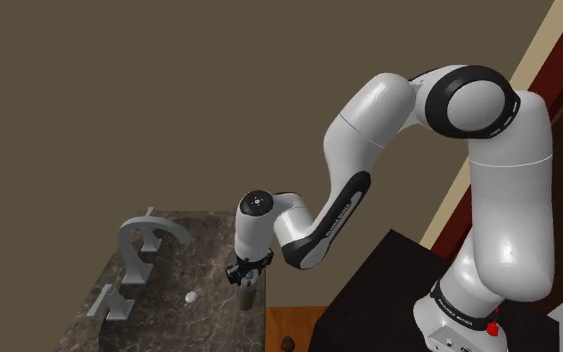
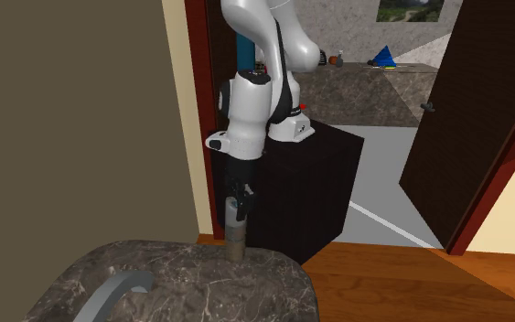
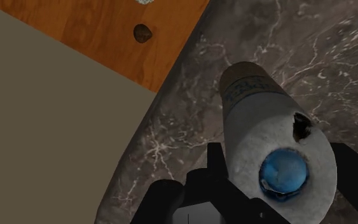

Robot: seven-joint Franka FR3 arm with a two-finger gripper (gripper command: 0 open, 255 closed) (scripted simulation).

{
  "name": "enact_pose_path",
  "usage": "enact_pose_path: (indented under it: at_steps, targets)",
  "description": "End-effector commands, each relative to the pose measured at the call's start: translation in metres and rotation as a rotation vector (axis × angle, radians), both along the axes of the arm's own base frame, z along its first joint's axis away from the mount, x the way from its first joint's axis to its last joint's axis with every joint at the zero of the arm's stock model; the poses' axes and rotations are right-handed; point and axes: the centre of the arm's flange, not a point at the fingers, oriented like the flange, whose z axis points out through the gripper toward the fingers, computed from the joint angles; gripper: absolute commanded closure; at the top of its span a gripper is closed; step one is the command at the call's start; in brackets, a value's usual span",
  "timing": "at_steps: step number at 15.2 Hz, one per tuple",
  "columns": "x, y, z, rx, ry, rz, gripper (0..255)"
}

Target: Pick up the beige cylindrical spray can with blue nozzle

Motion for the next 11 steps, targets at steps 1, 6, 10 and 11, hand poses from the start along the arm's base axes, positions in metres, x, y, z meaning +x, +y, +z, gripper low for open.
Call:
enact_pose_path:
  at_steps: [1,6,10,11]
  targets:
    - [-0.001,0.001,0.011,0.000,0.000,0.000,255]
    - [-0.001,0.001,0.038,0.000,0.000,0.000,255]
    - [-0.001,0.001,0.054,0.000,0.000,0.000,255]
    - [-0.001,0.001,0.054,0.000,0.000,0.000,255]
